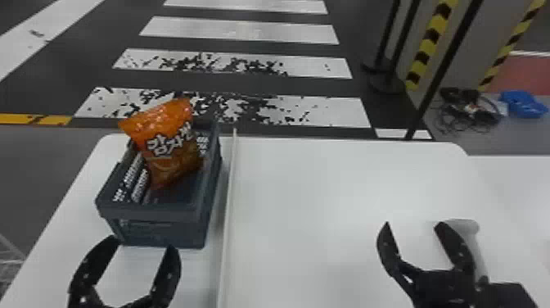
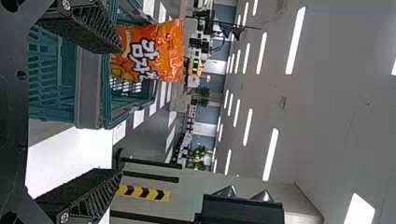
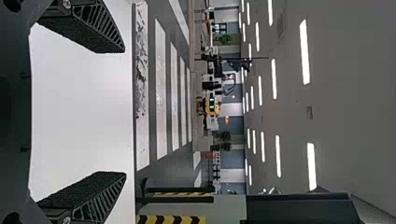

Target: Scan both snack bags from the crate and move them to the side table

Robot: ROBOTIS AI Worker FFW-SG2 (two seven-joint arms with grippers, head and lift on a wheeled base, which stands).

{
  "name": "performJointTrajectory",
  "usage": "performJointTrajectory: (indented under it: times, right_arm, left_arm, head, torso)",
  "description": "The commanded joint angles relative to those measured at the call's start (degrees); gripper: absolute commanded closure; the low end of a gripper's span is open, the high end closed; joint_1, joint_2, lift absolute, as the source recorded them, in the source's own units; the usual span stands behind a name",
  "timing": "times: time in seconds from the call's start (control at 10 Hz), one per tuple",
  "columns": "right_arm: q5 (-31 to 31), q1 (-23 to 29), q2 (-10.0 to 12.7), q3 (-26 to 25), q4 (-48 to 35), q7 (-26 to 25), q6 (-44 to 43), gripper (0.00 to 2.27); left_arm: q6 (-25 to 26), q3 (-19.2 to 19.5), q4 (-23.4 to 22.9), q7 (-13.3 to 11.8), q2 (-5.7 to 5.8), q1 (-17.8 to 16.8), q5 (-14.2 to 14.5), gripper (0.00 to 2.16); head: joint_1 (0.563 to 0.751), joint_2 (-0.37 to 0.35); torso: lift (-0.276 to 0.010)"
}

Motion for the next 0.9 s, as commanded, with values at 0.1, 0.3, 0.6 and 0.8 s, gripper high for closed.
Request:
performJointTrajectory:
  times: [0.1,0.3,0.6,0.8]
  right_arm:
    - [-1.34,1.34,0.17,-2.34,0.59,0.01,-1.82,0.05]
    - [-1.60,1.86,0.17,-2.42,0.50,0.01,-2.17,0.05]
    - [-2.04,2.39,0.08,-2.51,0.59,0.09,-2.17,0.04]
    - [-2.04,2.57,-0.10,-2.51,0.59,0.44,-1.99,0.04]
  left_arm:
    - [0.00,-0.18,-0.35,0.26,0.00,0.03,-0.04,0.08]
    - [0.18,-0.27,-2.64,0.61,0.00,0.65,-0.56,0.08]
    - [4.04,2.90,-11.87,0.61,0.70,2.40,-0.92,0.07]
    - [18.46,7.47,-15.91,-0.53,1.76,-1.90,-0.56,0.06]
  head:
    - [0.695,-0.106]
    - [0.695,-0.129]
    - [0.695,-0.144]
    - [0.695,-0.137]
  torso:
    - [-0.099]
    - [-0.099]
    - [-0.099]
    - [-0.099]
